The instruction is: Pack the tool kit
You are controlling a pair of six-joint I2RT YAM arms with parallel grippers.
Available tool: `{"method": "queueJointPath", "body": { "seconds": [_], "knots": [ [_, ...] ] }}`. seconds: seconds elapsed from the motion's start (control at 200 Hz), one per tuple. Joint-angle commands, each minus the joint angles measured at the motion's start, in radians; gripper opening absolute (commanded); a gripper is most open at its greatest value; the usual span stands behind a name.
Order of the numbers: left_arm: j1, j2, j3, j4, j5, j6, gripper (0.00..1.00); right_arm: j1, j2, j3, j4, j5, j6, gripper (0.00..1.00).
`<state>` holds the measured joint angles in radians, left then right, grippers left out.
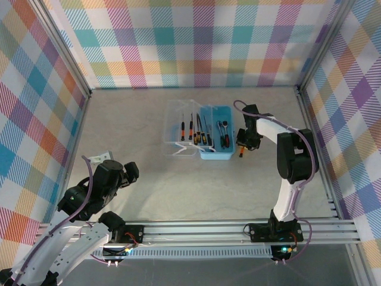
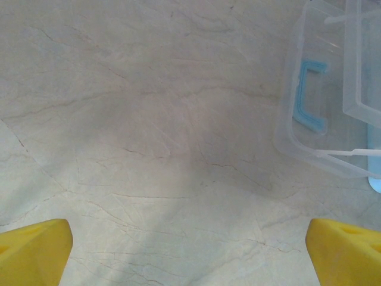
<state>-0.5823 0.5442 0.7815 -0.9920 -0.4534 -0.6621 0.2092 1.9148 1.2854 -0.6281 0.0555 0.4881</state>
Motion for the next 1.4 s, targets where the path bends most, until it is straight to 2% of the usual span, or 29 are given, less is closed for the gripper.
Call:
{"method": "queueJointPath", "body": {
  "seconds": [0.0,0.3,0.595,0.985,1.395],
  "knots": [
    [-0.005,0.005,-0.008,0.011,0.005,0.009,1.0,-0.004,-0.071,-0.007,-0.027,-0.001,-0.027,0.14],
    [-0.004,0.002,-0.008,0.009,0.004,0.008,1.0,0.009,-0.173,-0.005,-0.053,-0.029,-0.029,0.14],
    [-0.005,0.0,-0.008,0.008,0.004,0.007,1.0,0.128,-0.244,0.075,-0.107,-0.023,-0.009,0.14],
    [-0.004,-0.011,-0.004,0.0,0.001,0.004,1.0,0.304,-0.191,0.256,-0.128,-0.095,0.065,0.15],
    [-0.005,-0.021,-0.005,0.001,0.005,0.002,1.0,0.403,-0.109,0.371,-0.128,-0.086,0.112,0.15]
  ]
}}
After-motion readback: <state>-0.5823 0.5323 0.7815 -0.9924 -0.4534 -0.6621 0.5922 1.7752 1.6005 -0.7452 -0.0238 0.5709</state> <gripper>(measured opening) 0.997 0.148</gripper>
